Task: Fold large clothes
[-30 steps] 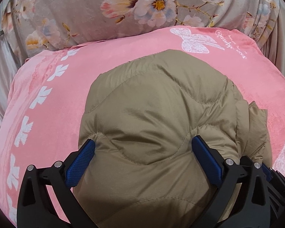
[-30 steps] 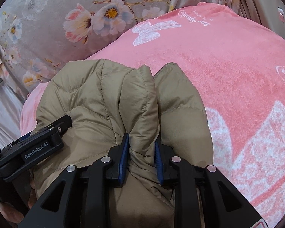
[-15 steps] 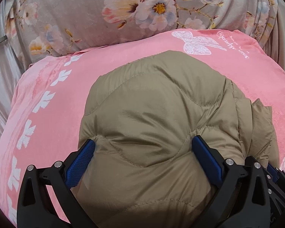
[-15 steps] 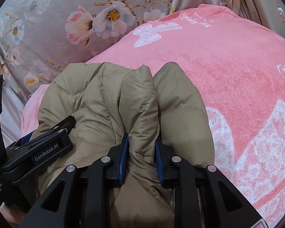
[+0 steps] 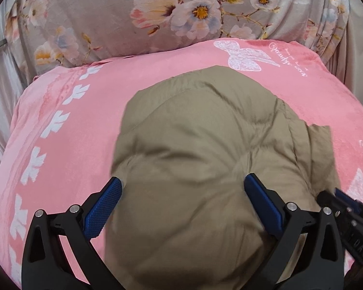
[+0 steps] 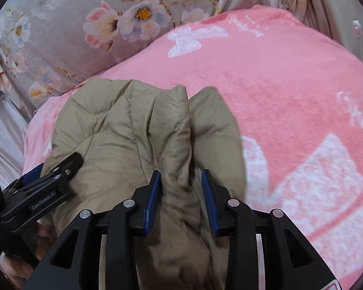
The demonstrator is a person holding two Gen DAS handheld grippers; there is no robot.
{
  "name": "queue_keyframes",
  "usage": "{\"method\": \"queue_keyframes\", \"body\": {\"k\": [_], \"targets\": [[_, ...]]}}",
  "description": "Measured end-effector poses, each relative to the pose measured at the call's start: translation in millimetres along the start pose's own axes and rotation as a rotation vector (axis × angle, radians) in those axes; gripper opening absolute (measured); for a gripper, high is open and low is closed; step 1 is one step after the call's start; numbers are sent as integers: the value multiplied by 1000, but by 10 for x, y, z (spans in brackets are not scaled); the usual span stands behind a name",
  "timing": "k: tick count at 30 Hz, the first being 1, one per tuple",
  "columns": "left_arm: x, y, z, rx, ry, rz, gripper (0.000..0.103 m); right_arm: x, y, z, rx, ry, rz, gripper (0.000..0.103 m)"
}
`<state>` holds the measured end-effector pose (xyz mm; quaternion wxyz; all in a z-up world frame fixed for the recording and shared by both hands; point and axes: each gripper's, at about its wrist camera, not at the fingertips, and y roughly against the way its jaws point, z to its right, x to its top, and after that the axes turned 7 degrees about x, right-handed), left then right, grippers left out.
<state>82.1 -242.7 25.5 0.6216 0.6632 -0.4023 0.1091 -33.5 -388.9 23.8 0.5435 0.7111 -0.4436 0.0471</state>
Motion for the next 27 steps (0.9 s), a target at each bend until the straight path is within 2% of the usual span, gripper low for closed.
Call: {"method": "queue_keyframes", "body": {"k": [2, 3, 4, 7, 12, 27], "targets": [[-84, 173, -59, -4, -3, 12, 98, -84, 231, -32, -28, 21, 46, 29], [-129, 227, -67, 4, -6, 14, 98, -120, 305, -59, -33, 31, 72, 24], [-189, 277, -82, 9, -7, 11, 98, -164, 373, -93, -33, 45, 98, 14], [-323, 300, -104, -4, 6, -33, 98, -283, 355, -214, -15, 79, 90, 2], [-451, 308, -128, -17, 24, -50, 98, -486, 145, -329, -75, 151, 64, 1], [-581, 262, -43, 21, 9, 4, 98, -614, 20, -330, -101, 173, 83, 1]]}}
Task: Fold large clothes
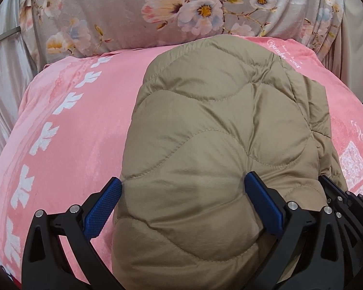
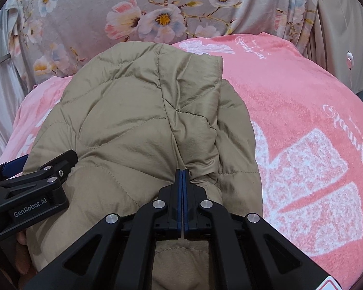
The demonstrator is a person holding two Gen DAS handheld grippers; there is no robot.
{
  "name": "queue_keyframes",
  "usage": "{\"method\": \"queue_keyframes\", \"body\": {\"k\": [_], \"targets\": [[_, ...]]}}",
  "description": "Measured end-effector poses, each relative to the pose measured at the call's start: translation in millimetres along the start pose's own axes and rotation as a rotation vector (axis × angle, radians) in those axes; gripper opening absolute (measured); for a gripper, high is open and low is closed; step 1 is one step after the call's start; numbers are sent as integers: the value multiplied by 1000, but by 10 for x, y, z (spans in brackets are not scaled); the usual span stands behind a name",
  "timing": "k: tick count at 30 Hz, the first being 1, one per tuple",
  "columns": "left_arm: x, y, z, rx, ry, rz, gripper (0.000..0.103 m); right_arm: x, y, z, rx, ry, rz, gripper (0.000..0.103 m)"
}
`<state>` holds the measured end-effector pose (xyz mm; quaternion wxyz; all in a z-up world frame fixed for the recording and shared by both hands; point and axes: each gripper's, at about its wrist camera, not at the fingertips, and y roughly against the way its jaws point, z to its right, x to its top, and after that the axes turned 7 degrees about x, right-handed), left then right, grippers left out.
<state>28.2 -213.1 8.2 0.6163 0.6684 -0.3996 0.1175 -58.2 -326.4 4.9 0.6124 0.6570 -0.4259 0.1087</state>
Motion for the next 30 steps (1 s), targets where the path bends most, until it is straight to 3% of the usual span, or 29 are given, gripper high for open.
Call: {"method": "queue_keyframes", "body": {"k": [18, 20, 21, 23, 24, 27, 30], "targets": [[-19, -32, -15, -2, -18, 14, 98, 60, 41, 61, 23, -42, -38, 1], [10, -24, -81, -39, -12, -20, 98, 104, 125, 117, 53, -81, -44, 3], [22, -22, -125, -66, 0, -43, 98, 132, 206, 206, 89, -130, -36, 8], [54, -41, -311, -148, 45, -119, 98, 185, 371, 443, 99, -223, -1, 29], [52, -46, -375, -174, 67, -145, 98, 219, 406, 547, 79, -247, 1, 47], [81, -81, -675, -242, 158, -202, 98, 296, 401, 911, 73, -321, -45, 49], [167, -171, -923, -299, 225, -235, 98, 302, 191, 1246, 207, -432, -188, 50]]}}
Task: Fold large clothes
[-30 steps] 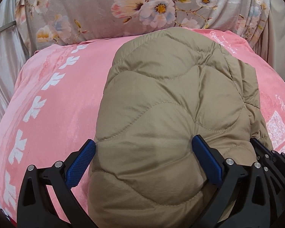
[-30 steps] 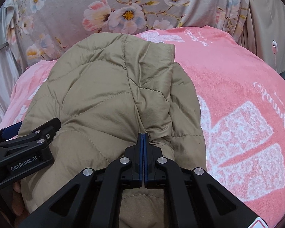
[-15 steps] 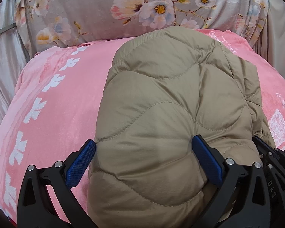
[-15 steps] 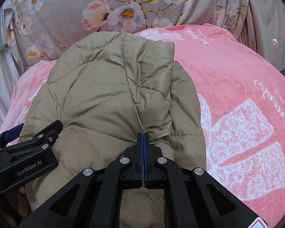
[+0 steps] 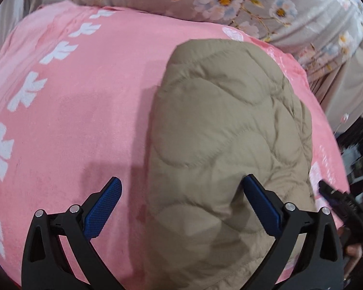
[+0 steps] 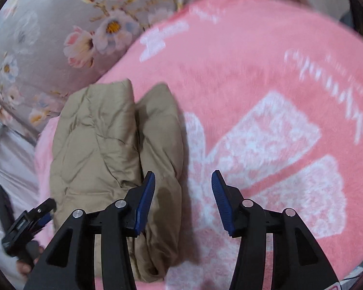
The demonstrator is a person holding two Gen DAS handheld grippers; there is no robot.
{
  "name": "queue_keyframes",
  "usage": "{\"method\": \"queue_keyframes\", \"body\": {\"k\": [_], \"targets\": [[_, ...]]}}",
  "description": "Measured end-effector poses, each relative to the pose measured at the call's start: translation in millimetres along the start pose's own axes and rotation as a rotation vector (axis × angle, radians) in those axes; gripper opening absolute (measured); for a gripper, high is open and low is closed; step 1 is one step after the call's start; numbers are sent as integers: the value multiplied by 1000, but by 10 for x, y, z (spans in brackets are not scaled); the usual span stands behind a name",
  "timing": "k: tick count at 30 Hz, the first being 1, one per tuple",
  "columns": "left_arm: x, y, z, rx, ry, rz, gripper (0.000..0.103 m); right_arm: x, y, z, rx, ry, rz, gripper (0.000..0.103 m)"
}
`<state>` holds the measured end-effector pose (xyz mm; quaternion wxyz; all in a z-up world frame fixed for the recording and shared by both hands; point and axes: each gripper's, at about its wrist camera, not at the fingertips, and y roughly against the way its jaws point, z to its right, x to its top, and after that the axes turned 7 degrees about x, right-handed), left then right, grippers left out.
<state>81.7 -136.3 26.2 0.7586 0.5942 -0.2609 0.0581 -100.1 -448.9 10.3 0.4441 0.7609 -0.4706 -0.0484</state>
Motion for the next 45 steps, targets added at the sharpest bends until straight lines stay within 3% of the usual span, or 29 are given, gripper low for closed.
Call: {"method": "queue_keyframes", "body": {"k": [5, 8, 17, 21, 23, 24, 27, 31, 36, 41, 45], "targets": [[156, -187, -282, -144, 85, -119, 98, 45, -362, 228, 262, -131, -258, 50], [205, -279, -359, -202, 104, -153, 98, -11, -601, 195, 334, -160, -351, 50], [296, -571, -327, -341, 114, -198, 98, -65, -1067, -154, 468, -184, -392, 54], [281, -673, -350, -372, 149, -187, 98, -39, -1141, -224, 489, -181, -373, 51], [288, -639, -327, -374, 142, -159, 98, -32, -1113, -230, 516, -175, -352, 31], [284, -597, -324, -368, 132, -143, 98, -31, -1079, -281, 521, -156, -335, 27], [370, -420, -302, -365, 103, -81, 81, 14, -879, -564, 469, -34, -254, 18], [586, -75, -358, -395, 76, 23, 71, 183, -523, -1038, 481, 109, -113, 16], [904, 476, -362, -403, 1, 201, 69, 422, -212, -1629, 488, 264, 25, 16], [1302, 940, -496, -379, -52, 367, 69, 665, -142, -2140, 521, 369, 115, 16], [1605, 1082, -599, -326, -92, 464, 69, 824, -270, -2510, 550, 438, 177, 16]]}}
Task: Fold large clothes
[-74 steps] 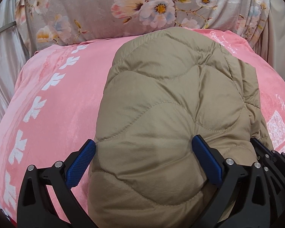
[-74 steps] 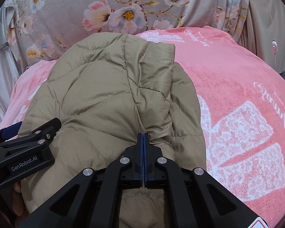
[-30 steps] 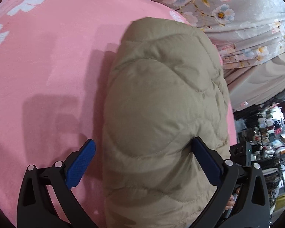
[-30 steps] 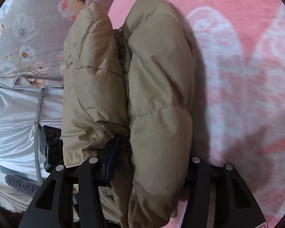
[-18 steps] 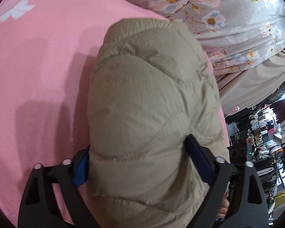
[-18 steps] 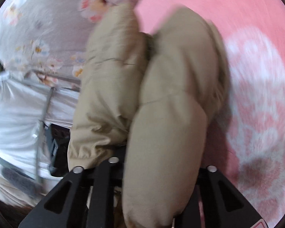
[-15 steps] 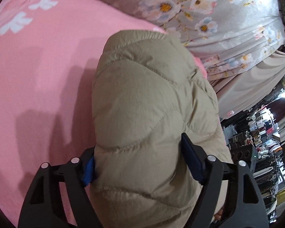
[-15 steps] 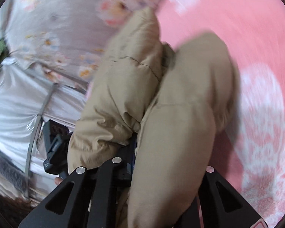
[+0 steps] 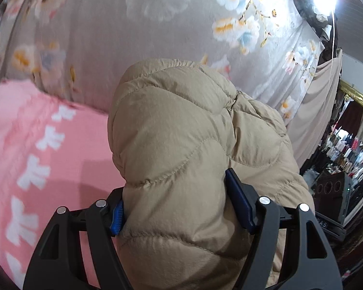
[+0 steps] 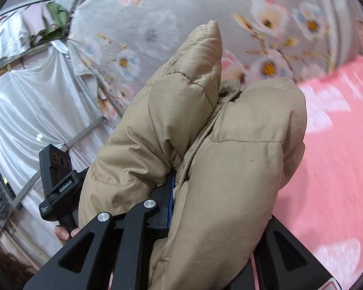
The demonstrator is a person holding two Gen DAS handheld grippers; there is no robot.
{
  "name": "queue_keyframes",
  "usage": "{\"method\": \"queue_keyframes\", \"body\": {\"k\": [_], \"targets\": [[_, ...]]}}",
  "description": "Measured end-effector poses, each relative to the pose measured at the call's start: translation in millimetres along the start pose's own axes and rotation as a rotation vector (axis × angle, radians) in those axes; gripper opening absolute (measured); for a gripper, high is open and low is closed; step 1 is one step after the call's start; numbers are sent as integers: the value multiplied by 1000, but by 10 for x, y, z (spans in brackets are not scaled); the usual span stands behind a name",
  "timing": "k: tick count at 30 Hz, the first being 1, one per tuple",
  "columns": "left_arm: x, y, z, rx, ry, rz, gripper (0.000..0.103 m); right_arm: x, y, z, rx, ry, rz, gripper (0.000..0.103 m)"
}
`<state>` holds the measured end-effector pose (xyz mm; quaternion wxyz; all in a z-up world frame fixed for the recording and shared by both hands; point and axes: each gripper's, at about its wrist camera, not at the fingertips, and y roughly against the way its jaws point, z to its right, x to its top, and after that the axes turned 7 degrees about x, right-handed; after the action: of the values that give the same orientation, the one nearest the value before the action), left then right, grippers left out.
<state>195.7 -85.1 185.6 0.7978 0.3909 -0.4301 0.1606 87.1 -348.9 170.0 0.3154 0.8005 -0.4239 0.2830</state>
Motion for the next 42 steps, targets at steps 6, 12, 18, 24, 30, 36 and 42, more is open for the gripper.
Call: {"method": "queue_keyframes", "body": {"k": [6, 12, 18, 24, 30, 36, 42], "targets": [[287, -138, -419, 50, -43, 72, 69, 120, -606, 50, 31, 32, 13, 16], [264, -549, -969, 93, -38, 68, 69, 69, -1292, 337, 15, 32, -22, 16], [17, -1160, -1490, 165, 1, -25, 69, -200, -1935, 827, -36, -34, -111, 16], [-350, -1585, -1861, 244, 17, -94, 72, -521, -2314, 1217, -65, -90, -193, 16], [-535, -1636, -2160, 254, 95, -65, 83, -629, -2553, 1360, -66, -125, -246, 17], [-560, -1697, -2245, 271, 121, -77, 90, -672, -2653, 1488, -80, -180, -284, 21], [-489, -1419, -2091, 383, 71, -112, 91, -667, -2266, 1435, -108, -240, -293, 34]]}}
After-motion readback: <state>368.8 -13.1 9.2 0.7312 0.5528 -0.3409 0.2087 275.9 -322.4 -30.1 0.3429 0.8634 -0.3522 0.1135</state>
